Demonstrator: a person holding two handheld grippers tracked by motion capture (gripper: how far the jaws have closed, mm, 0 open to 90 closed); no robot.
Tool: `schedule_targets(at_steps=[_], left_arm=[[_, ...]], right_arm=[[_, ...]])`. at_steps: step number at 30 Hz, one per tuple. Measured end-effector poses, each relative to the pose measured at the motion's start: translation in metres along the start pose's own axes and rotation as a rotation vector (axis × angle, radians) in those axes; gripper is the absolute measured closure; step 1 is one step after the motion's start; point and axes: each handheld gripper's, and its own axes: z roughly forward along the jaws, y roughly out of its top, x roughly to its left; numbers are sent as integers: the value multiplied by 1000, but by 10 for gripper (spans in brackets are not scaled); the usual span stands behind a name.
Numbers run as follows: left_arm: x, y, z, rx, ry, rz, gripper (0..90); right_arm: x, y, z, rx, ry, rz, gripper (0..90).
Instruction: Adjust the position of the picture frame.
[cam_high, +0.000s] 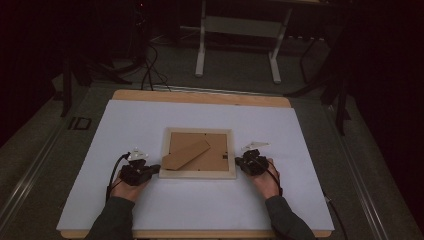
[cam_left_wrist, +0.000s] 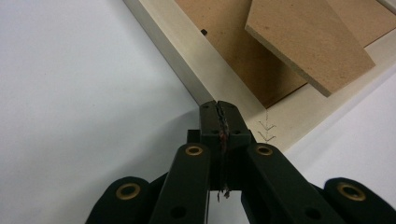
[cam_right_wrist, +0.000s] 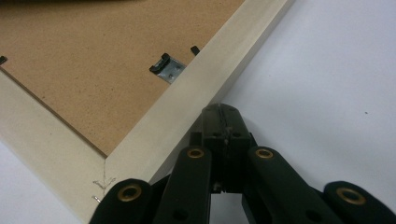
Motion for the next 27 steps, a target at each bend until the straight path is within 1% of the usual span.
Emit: schedule_targets(at_steps=[4, 8, 11, 15, 21, 23, 24, 26, 27], left_arm=[[1, -1, -1, 3, -1, 3, 900], [5, -3, -5, 1, -3, -9, 900], [5, -4, -6, -1, -2, -15, 900], [5, -6, -8, 0, -3, -16, 900], [8, -9, -10, -2, -15, -25, 900], [9, -9, -10, -4, -17, -25, 900], [9, -9, -10, -2, -18, -25, 900], [10, -9, -10, -4, -16, -21, 900], [9, -9, -10, -6, -8, -21, 900]], right_arm=[[1, 0, 0, -4, -1, 2, 900], [4, 2, 2, -1, 11, -3, 900], [5, 3, 3, 0, 12, -4, 900], [6, 4, 4, 0, 16, 3, 900], [9, 3, 4, -5, 31, 11, 900], [9, 3, 4, -4, 33, 10, 900], [10, 2, 4, -8, 36, 1, 900], [10, 2, 4, -6, 37, -2, 900], [10, 2, 4, -8, 40, 1, 900]])
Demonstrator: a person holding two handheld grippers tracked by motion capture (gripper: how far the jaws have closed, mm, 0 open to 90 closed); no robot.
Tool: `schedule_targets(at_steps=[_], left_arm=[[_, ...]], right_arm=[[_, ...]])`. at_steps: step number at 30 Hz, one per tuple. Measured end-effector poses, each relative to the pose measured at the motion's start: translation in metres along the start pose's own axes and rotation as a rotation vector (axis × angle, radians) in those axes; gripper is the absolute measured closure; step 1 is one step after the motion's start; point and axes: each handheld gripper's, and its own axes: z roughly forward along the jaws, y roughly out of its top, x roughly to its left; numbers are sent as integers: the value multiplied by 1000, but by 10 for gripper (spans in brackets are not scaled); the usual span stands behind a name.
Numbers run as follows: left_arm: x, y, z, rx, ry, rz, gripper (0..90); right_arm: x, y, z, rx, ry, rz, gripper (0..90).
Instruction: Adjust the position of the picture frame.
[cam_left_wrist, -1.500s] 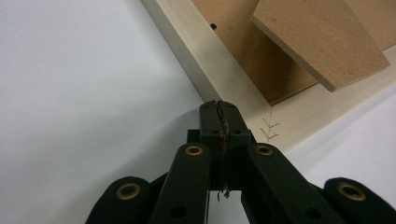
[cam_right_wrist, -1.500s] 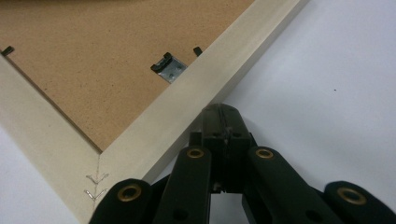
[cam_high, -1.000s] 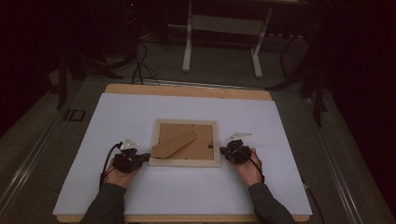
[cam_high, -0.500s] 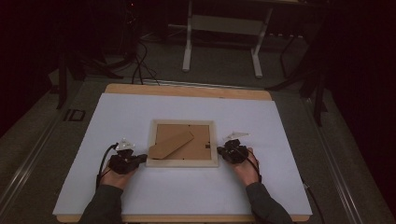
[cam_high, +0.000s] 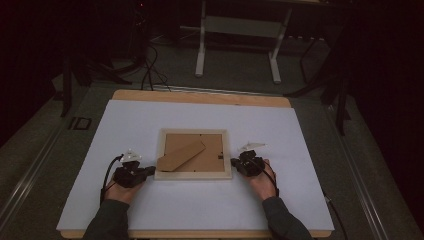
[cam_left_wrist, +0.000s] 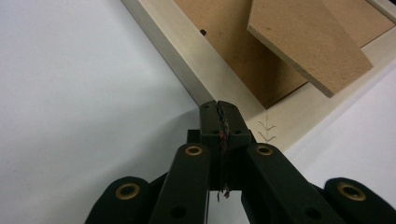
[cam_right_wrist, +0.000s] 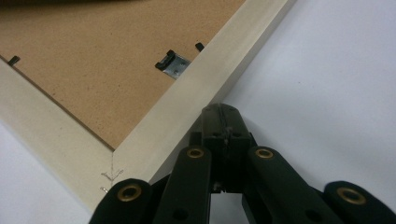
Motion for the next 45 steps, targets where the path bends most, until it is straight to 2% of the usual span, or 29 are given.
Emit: schedule_targets(at_steps=[8, 13, 15, 20, 21, 33, 39, 45], left_arm=[[2, 1, 2, -6, 2, -2, 900], [6, 3, 7, -7, 8, -26, 900], [7, 4, 9, -7, 14, -36, 900], [6, 8, 11, -2, 39, -25, 900], [4, 13, 14, -11, 61, -13, 900], [6, 14, 16, -28, 53, -7, 900], [8, 13, 15, -43, 46, -14, 880], [9, 13, 8, -65, 35, -22, 842]], right_arm=[[3, -6, -4, -6, 10, -8, 900], [8, -13, -10, -10, 26, -18, 900], [10, -15, -12, -4, 27, -30, 900], [13, -18, -15, 1, 23, -36, 900], [13, -20, -17, 2, 32, -32, 900], [12, -22, -19, -6, 32, -28, 899], [9, -24, -20, -13, 34, -32, 859], [1, -25, -32, -55, 15, -4, 844]])
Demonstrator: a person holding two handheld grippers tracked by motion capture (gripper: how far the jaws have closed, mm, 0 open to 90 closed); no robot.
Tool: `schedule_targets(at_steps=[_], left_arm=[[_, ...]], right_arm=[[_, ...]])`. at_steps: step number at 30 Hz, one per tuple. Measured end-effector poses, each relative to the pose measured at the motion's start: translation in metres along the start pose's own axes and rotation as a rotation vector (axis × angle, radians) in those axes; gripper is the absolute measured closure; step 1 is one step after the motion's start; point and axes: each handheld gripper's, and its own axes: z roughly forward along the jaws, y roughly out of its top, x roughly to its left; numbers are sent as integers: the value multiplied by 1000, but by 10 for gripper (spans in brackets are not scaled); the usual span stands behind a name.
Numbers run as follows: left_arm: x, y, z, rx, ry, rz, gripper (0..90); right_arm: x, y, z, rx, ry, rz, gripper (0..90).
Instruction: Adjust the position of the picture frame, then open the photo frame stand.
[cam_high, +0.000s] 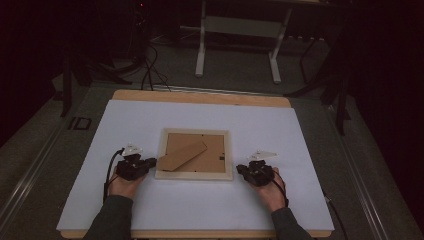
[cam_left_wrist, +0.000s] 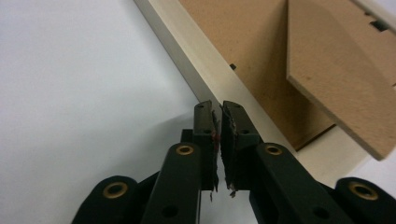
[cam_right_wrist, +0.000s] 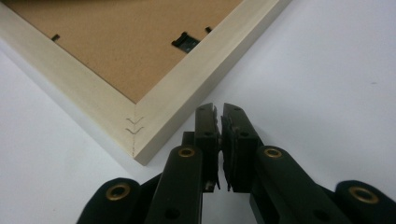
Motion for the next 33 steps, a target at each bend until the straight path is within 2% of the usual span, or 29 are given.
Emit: schedule_targets(at_steps=[12, 16, 20, 26, 29, 30, 33], left_arm=[[3, 1, -13, -53, -28, -36, 788], [3, 3, -18, -82, -38, -55, 752], [1, 7, -22, -86, -36, -54, 695], [-2, 16, -29, -116, -83, -67, 603], [-4, 17, -29, -126, -92, -70, 573], [-5, 20, -30, -133, -108, -65, 573], [-7, 24, -29, -130, -131, -64, 509]], right_arm=[[-6, 1, -6, -22, -6, 0, 834], [-6, 2, -7, -27, -5, 2, 826], [-7, 1, -6, -26, -5, 4, 810], [-8, 0, -7, -25, -4, 10, 795], [-8, -1, -7, -23, -2, 10, 792], [-8, -1, -7, -24, -2, 11, 790], [-8, 0, -7, -27, 0, 11, 780]])
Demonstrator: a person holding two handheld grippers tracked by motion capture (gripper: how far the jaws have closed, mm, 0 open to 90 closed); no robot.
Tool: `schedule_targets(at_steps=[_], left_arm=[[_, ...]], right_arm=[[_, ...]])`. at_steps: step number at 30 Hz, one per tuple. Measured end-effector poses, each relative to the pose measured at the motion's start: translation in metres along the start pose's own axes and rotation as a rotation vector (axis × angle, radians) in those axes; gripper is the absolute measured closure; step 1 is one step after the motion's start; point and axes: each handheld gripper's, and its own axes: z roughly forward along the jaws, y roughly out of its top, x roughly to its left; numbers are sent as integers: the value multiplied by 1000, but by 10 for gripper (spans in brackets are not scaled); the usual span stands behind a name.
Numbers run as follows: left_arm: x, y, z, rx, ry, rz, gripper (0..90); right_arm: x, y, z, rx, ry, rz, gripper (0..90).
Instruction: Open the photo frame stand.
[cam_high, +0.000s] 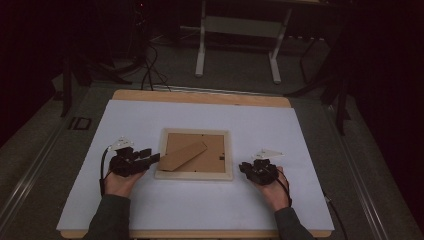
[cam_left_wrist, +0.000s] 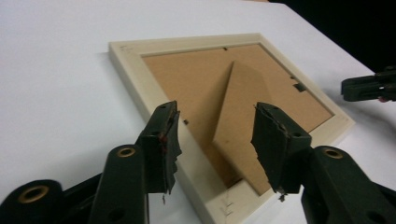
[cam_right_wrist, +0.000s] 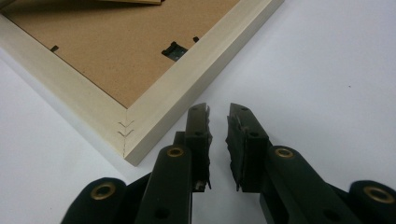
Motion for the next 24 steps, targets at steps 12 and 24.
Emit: schedule_targets(at_steps=[12, 24], left_arm=[[0, 16, 26, 109, -88, -47, 404], [1, 23, 52, 218, -108, -28, 445]], right_arm=[[1, 0, 1, -2, 4, -4, 768], [4, 2, 2, -3, 11, -15, 763]])
